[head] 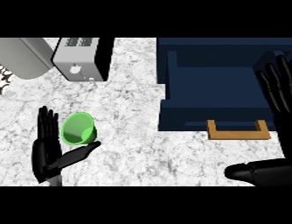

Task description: Pick up the cup, place it into the drawer and close the drawer

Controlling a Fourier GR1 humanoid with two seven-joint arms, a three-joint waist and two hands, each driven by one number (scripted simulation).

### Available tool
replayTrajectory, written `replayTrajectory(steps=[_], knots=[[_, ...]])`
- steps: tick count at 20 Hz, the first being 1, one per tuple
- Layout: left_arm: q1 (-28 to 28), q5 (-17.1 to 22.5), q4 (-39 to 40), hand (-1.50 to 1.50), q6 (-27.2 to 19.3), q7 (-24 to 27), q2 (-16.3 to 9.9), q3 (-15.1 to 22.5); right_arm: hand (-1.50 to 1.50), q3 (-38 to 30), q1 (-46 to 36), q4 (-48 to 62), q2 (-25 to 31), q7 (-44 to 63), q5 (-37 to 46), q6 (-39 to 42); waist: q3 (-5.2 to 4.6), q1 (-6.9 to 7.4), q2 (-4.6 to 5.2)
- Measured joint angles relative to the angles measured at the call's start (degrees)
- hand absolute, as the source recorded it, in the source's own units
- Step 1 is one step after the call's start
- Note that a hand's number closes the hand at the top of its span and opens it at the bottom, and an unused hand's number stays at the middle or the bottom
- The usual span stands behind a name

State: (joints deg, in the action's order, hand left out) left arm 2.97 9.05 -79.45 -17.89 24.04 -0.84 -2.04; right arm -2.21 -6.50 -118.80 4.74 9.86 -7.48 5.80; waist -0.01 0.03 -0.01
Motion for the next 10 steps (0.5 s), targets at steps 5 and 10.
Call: replayTrajectory(steps=[5,10], knots=[[-2.22,2.29,6.64,-1.5,2.11,5.52,-0.89,-2.96,-1.5,-0.47,-0.14,-0.47,0.19,0.37,-0.62,0.25,0.12,-0.02,-0.08],[-3.73,3.48,13.28,-1.5,3.55,9.82,-0.5,-5.09,-1.5,0.28,-2.09,-0.47,0.01,2.27,-0.14,-0.54,0.05,-0.03,-0.03]])
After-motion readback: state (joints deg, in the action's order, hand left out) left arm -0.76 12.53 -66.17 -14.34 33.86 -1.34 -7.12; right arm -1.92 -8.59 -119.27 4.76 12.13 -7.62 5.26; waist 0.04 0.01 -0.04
